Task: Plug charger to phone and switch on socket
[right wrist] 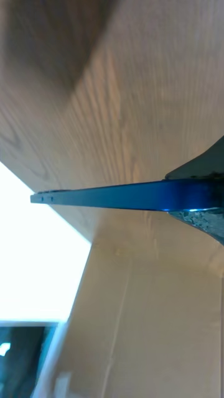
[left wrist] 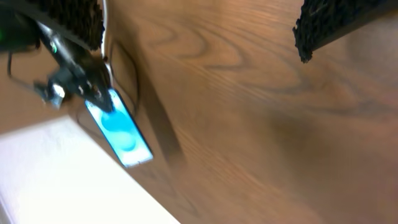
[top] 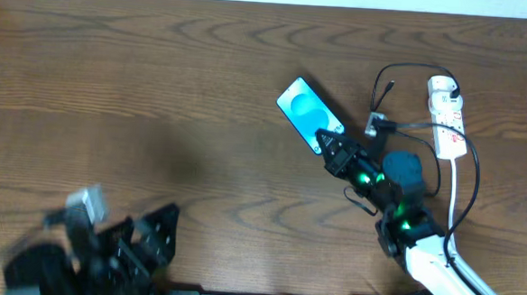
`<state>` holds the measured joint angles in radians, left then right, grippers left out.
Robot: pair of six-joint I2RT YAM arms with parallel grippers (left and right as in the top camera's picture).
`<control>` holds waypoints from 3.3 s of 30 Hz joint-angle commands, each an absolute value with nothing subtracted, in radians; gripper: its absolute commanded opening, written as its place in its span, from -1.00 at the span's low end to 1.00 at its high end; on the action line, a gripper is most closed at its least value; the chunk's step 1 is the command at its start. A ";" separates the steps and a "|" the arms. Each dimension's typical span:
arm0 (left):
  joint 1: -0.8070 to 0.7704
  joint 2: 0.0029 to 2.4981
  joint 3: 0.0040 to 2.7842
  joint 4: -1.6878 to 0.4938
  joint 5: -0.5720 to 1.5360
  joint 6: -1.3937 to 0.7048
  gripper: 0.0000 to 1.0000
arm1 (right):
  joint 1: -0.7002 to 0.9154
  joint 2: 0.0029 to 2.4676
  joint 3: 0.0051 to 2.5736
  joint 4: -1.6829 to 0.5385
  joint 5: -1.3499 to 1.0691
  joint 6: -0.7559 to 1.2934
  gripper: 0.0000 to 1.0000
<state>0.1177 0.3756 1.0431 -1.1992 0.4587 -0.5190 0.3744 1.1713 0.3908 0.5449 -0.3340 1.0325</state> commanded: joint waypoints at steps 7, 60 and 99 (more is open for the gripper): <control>0.121 0.079 0.521 -0.781 0.464 -1.024 0.96 | 0.366 1.164 0.305 0.637 -0.413 1.331 -0.98; -0.294 1.277 0.186 1.221 0.511 -1.774 0.90 | 0.722 1.341 0.355 0.857 -0.245 1.514 -0.98; -0.350 1.279 0.188 1.216 0.430 -1.720 0.04 | 0.748 1.355 0.363 0.870 -0.215 1.586 -0.98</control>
<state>-0.3202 1.2800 0.1593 1.2015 0.4503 -1.7294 0.7456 1.3476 0.3405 0.8677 -0.2577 1.5864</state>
